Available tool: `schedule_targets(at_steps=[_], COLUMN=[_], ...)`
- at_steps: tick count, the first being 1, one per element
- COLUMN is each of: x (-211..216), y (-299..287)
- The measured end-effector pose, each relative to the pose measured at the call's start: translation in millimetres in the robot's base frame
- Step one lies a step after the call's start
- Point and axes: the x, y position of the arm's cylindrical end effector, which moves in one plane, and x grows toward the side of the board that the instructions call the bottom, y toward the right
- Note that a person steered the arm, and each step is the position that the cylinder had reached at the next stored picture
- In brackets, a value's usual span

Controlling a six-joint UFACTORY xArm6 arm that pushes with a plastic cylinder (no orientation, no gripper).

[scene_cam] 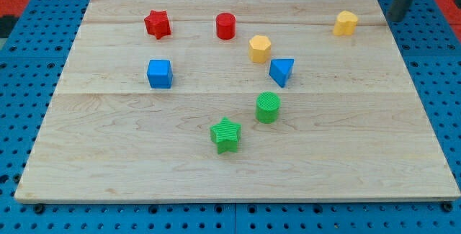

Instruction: Push the yellow heart diagonal to the top right of the green circle

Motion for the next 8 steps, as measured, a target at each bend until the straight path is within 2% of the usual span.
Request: schedule_targets(at_steps=[1,2,3,4,6,8], x=[3.1,-15.2,-5.6,29.9,99.6,198.3], y=[-43.2,-46.4,-76.7,-106.6,-102.9,-102.9])
